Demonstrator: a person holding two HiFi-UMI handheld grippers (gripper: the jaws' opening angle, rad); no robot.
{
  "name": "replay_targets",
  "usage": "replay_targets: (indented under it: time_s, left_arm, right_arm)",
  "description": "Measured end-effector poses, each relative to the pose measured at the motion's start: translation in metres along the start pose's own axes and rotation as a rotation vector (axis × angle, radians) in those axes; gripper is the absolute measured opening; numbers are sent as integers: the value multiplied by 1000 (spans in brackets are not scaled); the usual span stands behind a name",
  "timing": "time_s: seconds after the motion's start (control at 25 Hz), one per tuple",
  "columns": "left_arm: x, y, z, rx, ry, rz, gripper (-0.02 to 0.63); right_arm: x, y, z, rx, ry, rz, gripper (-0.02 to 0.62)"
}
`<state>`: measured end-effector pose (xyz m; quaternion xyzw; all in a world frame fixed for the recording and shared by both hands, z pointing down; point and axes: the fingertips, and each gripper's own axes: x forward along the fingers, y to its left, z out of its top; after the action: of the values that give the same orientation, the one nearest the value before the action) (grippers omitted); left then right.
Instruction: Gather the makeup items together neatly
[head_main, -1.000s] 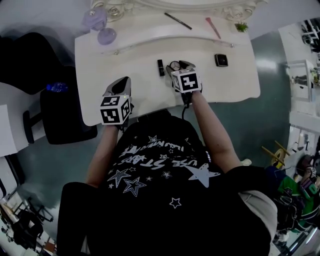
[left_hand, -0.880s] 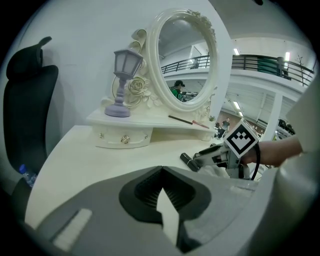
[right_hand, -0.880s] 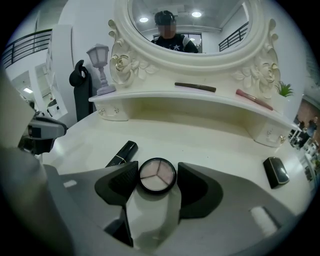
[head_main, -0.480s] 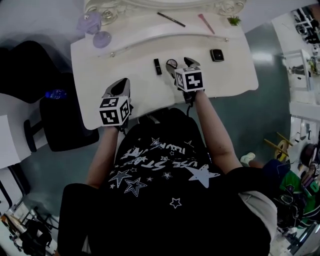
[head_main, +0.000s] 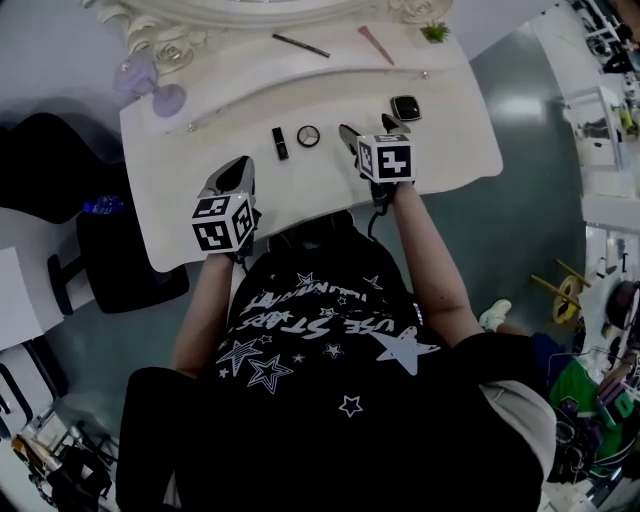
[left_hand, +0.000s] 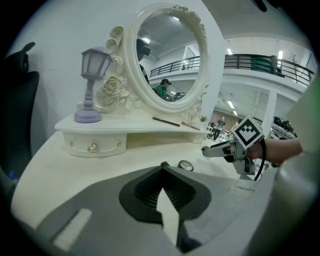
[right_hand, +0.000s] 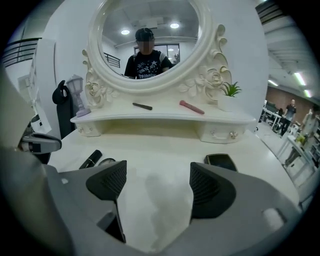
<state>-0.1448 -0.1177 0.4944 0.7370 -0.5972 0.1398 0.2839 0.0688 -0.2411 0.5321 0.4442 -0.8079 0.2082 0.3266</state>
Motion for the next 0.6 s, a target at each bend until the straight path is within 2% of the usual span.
replay_targets:
  time_s: [0.4, 0.6]
  left_arm:
    - [37, -59, 5, 11, 15, 20, 0]
    - [47, -66, 9, -6, 13, 64, 0]
  right_arm:
    - [-1, -103, 2, 89, 1, -105, 422]
    - [13, -128, 0, 92, 35, -103, 422]
